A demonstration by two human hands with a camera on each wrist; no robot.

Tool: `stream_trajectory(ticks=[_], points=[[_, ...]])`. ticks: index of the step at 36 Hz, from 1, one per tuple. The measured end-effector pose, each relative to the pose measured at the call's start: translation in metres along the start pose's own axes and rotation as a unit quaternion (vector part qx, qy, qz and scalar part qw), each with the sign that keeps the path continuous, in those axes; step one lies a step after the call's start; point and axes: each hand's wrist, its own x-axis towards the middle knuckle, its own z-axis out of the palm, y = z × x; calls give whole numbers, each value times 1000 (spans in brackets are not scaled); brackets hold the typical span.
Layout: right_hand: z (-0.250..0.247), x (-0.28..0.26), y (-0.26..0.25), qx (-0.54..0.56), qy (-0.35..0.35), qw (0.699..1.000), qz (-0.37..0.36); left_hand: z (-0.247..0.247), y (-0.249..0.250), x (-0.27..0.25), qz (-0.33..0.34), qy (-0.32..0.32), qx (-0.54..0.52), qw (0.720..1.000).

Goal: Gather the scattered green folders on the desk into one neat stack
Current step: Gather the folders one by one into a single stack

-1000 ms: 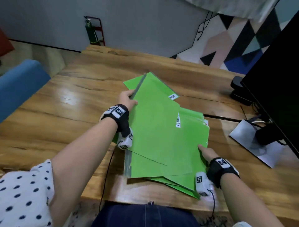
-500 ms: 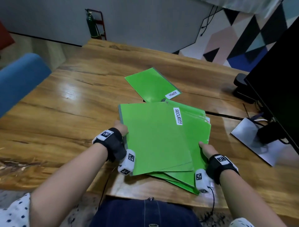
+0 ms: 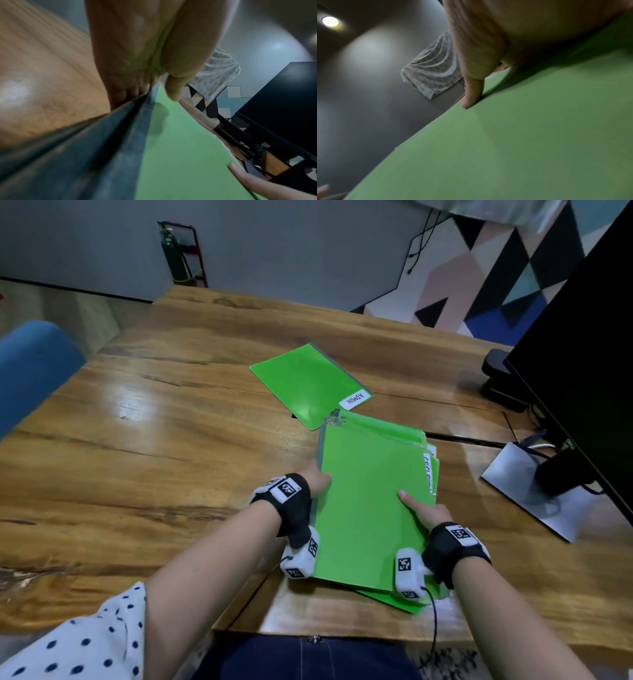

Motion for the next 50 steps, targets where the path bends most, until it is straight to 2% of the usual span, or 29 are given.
stream_trajectory(ticks=[3,7,9,13,16,22,26,28,35,37,41,44,47,50], points=[[3,2,1,25,42,999,13,-8,9,2,6,-36,29,999],[1,7,-3,48,57,997,13,-26,14,5,17,-55,33,998],[-1,9,-5,45,59,997,8,-33,13,12,33,-35,60,997],[-6,16,-12,40,51,998,3,-53,10,45,24,48,157,986],[-9,22,-16,12,18,1000,11,-64,10,75,38,74,244,966],[-12,38,-20,-31,-2,999,10,-66,19,115,66,53,412,907],[-12,47,-20,-33,-11,999,10,-64,10,134,91,38,474,875],[-11,51,-21,-31,-9,999,11,-63,4,140,102,34,478,872],[-12,44,-19,-11,-10,1000,15,-50,1,104,99,60,488,865],[-13,39,-20,-11,-13,1000,15,-44,1,81,99,40,487,867],[-13,29,-24,-23,-16,1000,10,-27,1,32,106,-2,525,844],[-12,23,-25,-24,-5,1000,10,-17,-3,2,125,-40,530,838],[-11,21,-25,-32,-4,999,13,-16,-14,-5,115,-77,505,852],[-9,21,-23,-36,1,999,16,-31,-24,10,119,-68,440,887]])
